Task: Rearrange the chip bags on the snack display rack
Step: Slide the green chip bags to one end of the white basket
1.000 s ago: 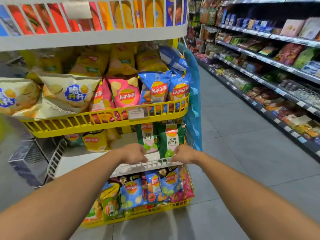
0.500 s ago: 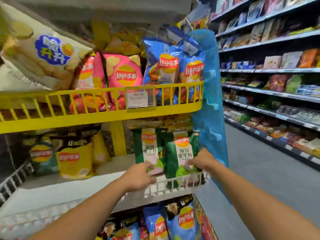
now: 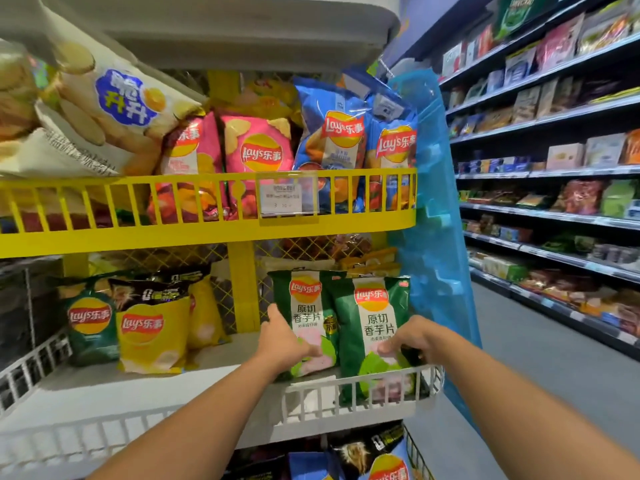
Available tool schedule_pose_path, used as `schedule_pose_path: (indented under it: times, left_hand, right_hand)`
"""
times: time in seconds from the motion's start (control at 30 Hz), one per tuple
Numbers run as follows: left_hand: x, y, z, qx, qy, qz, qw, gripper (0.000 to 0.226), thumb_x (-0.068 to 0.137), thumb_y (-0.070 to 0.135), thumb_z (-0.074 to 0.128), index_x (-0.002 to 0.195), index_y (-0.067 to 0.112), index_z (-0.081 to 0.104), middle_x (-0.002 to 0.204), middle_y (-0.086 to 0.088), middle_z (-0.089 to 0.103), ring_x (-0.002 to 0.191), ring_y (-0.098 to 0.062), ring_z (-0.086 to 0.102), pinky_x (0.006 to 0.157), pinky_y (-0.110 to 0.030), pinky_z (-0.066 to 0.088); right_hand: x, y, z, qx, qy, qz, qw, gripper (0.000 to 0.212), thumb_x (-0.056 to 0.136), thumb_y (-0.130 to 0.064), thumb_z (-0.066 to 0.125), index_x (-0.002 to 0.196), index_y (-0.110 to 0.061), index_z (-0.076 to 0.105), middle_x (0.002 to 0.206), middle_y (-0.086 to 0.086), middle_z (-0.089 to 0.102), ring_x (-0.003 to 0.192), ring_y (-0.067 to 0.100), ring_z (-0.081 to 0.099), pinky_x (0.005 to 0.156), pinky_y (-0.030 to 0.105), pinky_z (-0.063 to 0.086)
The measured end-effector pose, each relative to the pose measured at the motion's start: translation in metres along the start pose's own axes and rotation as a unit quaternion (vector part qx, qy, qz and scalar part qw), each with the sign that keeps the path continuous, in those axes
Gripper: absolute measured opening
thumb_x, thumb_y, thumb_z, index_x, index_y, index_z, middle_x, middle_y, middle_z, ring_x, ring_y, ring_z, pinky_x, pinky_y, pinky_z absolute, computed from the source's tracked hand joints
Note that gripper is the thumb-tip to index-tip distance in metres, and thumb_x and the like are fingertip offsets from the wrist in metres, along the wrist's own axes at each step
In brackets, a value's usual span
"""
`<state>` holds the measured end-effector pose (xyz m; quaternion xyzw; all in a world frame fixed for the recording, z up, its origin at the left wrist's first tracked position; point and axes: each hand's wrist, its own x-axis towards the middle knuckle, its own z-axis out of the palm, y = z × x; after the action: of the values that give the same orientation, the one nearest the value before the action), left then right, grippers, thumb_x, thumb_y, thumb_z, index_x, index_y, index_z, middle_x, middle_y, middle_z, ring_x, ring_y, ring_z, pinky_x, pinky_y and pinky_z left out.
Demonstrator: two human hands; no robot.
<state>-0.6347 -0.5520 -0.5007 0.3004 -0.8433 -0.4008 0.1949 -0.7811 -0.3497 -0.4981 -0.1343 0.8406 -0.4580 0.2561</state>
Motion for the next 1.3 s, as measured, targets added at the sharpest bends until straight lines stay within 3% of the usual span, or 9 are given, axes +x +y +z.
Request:
schedule_pose_path:
  times: [0.17, 0.33, 0.43, 0.57, 0.67, 0.77, 0.9, 1.0, 1.3]
  left_hand:
    - [0.033, 0.002, 0.008, -0.034, -0.015, -0.086, 0.996, 0.097, 0.048, 0.028, 0.099, 0.125, 0.002, 0.046, 0.13, -0.014, 0.059, 0.121, -0.033, 0.056, 0.098, -0.04, 0.051]
    - [0.049, -0.008, 0.008, -0.132, -0.029, -0.14, 0.981, 0.08, 0.054, 0.01, 0.096, 0.12, -0.003, 0.053, 0.12, -0.011, 0.062, 0.111, -0.032, 0.058, 0.086, -0.04, 0.045]
    - [0.054, -0.013, 0.005, -0.155, -0.052, -0.152, 0.975, 0.069, 0.057, 0.006, 0.094, 0.115, -0.005, 0.059, 0.115, -0.012, 0.066, 0.105, -0.03, 0.06, 0.086, -0.041, 0.047]
    - [0.069, -0.032, 0.004, -0.152, -0.135, -0.161, 0.966, 0.09, 0.029, 0.019, 0.1, 0.111, 0.001, 0.068, 0.118, -0.014, 0.071, 0.11, -0.032, 0.065, 0.102, -0.046, 0.048]
    - [0.062, -0.034, 0.008, -0.144, -0.154, -0.131, 0.969, 0.068, 0.043, 0.012, 0.096, 0.107, 0.009, 0.072, 0.112, -0.01, 0.075, 0.115, -0.032, 0.063, 0.107, -0.05, 0.044]
    - [0.054, -0.034, 0.017, -0.205, -0.123, -0.094, 0.967, 0.08, 0.031, 0.009, 0.094, 0.108, 0.009, 0.073, 0.102, -0.011, 0.078, 0.105, -0.033, 0.069, 0.097, -0.053, 0.053]
    - [0.049, -0.028, 0.019, -0.242, -0.049, -0.078, 0.966, 0.054, 0.05, 0.003, 0.093, 0.1, 0.005, 0.074, 0.096, -0.014, 0.079, 0.089, -0.03, 0.074, 0.081, -0.042, 0.06]
    - [0.049, -0.019, 0.016, -0.252, -0.003, -0.064, 0.966, 0.036, 0.06, 0.001, 0.09, 0.092, 0.005, 0.073, 0.09, -0.014, 0.078, 0.079, -0.027, 0.074, 0.069, -0.033, 0.058]
    - [0.05, -0.012, -0.037, -0.278, 0.055, -0.011, 0.959, 0.042, 0.062, 0.003, 0.09, 0.099, 0.003, 0.072, 0.094, -0.012, 0.075, 0.081, -0.025, 0.071, 0.069, -0.031, 0.055]
  right_hand:
    - [0.02, 0.01, -0.002, 0.025, -0.005, -0.051, 0.998, 0.07, 0.038, -0.018, 0.098, 0.103, -0.007, 0.071, 0.101, 0.009, 0.077, 0.099, 0.03, 0.07, 0.097, 0.049, 0.051]
    - [0.045, 0.02, -0.009, 0.042, -0.015, -0.06, 0.997, 0.121, 0.004, -0.031, 0.098, 0.116, -0.006, 0.062, 0.103, 0.011, 0.075, 0.092, 0.031, 0.073, 0.086, 0.046, 0.059]
    - [0.042, 0.015, -0.01, 0.055, -0.055, -0.045, 0.996, 0.114, 0.003, -0.021, 0.098, 0.111, 0.001, 0.068, 0.102, 0.017, 0.075, 0.093, 0.034, 0.073, 0.086, 0.049, 0.059]
    - [0.032, 0.009, -0.012, 0.044, -0.113, -0.026, 0.992, 0.092, 0.024, -0.01, 0.099, 0.11, 0.002, 0.071, 0.108, 0.017, 0.074, 0.102, 0.035, 0.07, 0.095, 0.05, 0.055]
    - [0.026, 0.006, -0.012, 0.032, -0.14, -0.033, 0.989, 0.077, 0.039, -0.006, 0.098, 0.111, 0.002, 0.072, 0.106, 0.016, 0.076, 0.103, 0.034, 0.07, 0.095, 0.047, 0.055]
    - [0.025, 0.008, -0.006, 0.066, -0.15, -0.056, 0.985, 0.045, 0.069, 0.007, 0.082, 0.112, 0.001, 0.071, 0.103, 0.015, 0.077, 0.104, 0.034, 0.07, 0.094, 0.045, 0.055]
    - [0.029, 0.01, 0.005, 0.112, -0.122, -0.124, 0.978, 0.064, 0.057, -0.001, 0.09, 0.116, -0.003, 0.066, 0.102, 0.011, 0.078, 0.101, 0.03, 0.072, 0.1, 0.048, 0.051]
    - [0.027, 0.008, 0.01, 0.166, -0.084, -0.178, 0.966, 0.052, 0.059, 0.003, 0.089, 0.106, -0.006, 0.07, 0.098, 0.01, 0.079, 0.097, 0.03, 0.073, 0.097, 0.048, 0.054]
    - [0.014, -0.011, 0.019, 0.233, 0.006, -0.266, 0.935, 0.074, 0.037, -0.014, 0.092, 0.107, -0.007, 0.069, 0.097, 0.01, 0.079, 0.092, 0.03, 0.075, 0.09, 0.051, 0.056]
